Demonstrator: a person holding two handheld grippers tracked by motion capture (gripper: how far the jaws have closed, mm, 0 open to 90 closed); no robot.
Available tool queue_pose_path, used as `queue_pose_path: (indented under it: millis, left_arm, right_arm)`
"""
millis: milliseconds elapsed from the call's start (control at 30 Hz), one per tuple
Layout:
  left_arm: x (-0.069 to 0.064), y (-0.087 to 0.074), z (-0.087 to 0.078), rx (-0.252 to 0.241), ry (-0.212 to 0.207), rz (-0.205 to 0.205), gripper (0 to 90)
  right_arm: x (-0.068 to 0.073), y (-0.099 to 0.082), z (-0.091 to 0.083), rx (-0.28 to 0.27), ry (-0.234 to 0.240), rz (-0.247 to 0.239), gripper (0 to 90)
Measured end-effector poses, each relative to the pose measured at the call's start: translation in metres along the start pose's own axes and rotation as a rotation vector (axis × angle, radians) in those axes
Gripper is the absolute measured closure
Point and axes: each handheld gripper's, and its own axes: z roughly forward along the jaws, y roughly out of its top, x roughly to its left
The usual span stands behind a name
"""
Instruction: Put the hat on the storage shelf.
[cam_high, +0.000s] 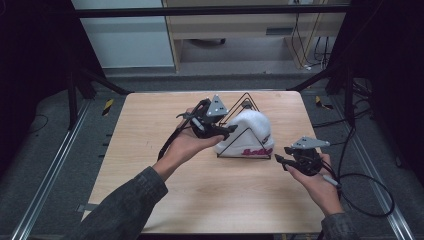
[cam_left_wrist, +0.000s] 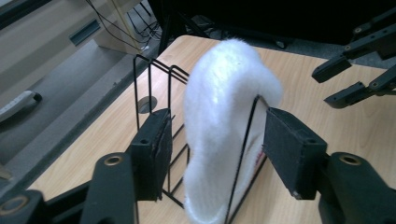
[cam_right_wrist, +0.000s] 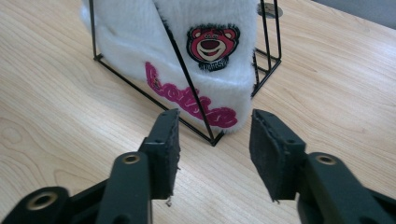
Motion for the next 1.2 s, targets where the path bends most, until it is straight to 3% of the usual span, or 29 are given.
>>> queue_pose_path:
  millis: [133,400,633,867,1200]
  left_arm:
    - [-0.005,-0.001,-0.002,0.008,0.001,0.001,31.2]
    - [-0.01,-0.008,-0.003,0.017,-0.017,-0.053,17.0]
    - [-0.013,-0.019,-0.012,0.028,-0.017,-0.088,12.3]
    - [-0.014,-0.028,-0.026,0.021,-0.016,-0.099,10.3]
    - [-0.017,-0.046,-0.039,0.032,-0.005,-0.102,8.9]
  right_arm:
    - [0.003,0.001,-0.003,-0.013,-0.007,0.005,43.8]
    - [0.014,0.005,-0.012,-0.044,-0.017,0.019,28.9]
    - [0.024,0.01,-0.021,-0.071,-0.025,0.008,19.5]
    - [0.036,0.019,-0.03,-0.111,-0.027,-0.003,14.0]
    - [0.053,0.026,-0.029,-0.125,-0.006,-0.03,8.9]
